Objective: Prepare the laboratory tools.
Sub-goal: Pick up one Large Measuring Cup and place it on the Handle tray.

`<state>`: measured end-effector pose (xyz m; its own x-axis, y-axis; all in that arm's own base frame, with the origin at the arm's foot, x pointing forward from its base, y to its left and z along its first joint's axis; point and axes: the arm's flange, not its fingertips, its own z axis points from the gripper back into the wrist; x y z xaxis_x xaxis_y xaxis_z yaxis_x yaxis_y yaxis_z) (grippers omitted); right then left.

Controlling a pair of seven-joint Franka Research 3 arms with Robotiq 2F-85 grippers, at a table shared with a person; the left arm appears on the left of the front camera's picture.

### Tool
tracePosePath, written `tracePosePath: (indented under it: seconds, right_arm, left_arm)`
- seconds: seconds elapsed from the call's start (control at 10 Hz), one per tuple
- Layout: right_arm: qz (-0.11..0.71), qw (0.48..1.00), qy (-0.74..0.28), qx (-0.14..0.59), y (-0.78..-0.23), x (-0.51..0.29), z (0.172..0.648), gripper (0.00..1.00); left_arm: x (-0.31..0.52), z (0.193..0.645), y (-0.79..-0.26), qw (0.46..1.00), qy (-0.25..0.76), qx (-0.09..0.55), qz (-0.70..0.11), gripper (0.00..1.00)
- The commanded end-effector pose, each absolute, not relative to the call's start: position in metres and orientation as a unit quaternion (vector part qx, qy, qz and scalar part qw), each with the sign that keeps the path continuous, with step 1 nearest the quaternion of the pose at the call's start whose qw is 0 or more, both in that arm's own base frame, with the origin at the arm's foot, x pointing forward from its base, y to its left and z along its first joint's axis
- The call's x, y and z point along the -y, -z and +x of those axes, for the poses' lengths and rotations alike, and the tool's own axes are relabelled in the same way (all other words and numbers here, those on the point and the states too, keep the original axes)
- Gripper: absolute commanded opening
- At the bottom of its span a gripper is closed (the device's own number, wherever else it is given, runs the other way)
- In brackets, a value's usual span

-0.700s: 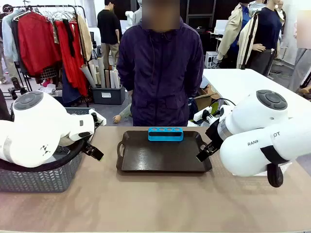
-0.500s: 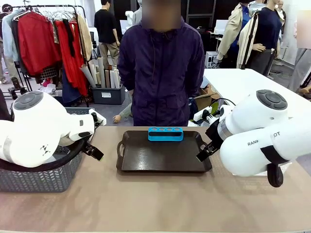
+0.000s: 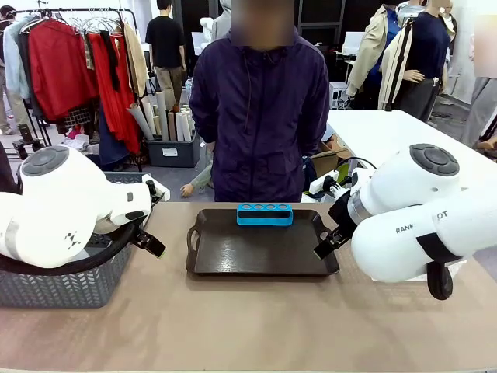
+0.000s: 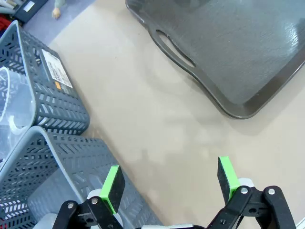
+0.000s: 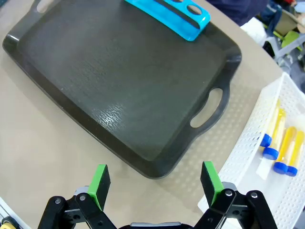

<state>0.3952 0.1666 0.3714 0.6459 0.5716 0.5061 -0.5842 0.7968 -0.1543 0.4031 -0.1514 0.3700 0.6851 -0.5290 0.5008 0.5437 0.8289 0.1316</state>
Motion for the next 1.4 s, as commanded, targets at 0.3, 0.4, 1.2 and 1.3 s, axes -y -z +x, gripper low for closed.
tracePosePath:
  seconds: [0.3, 0.4, 1.2, 1.3]
  right_arm:
    - [0.012, 0.907, -0.318, 0.275, -0.371, -0.167, 0.395, 1.00]
    - [0.012, 0.907, -0.318, 0.275, -0.371, -0.167, 0.395, 1.00]
    - [0.064, 0.904, -0.346, 0.244, -0.382, -0.177, 0.387, 1.00]
    - [0.074, 0.900, -0.357, 0.238, -0.388, -0.179, 0.385, 1.00]
  left_arm:
    - [0.151, 0.403, -0.370, 0.918, 0.292, 0.269, -0.014, 1.00]
    - [0.151, 0.403, -0.370, 0.918, 0.292, 0.269, -0.014, 1.00]
    - [0.160, 0.400, -0.402, 0.905, 0.358, 0.224, -0.057, 1.00]
    - [0.162, 0.399, -0.414, 0.900, 0.367, 0.222, -0.073, 1.00]
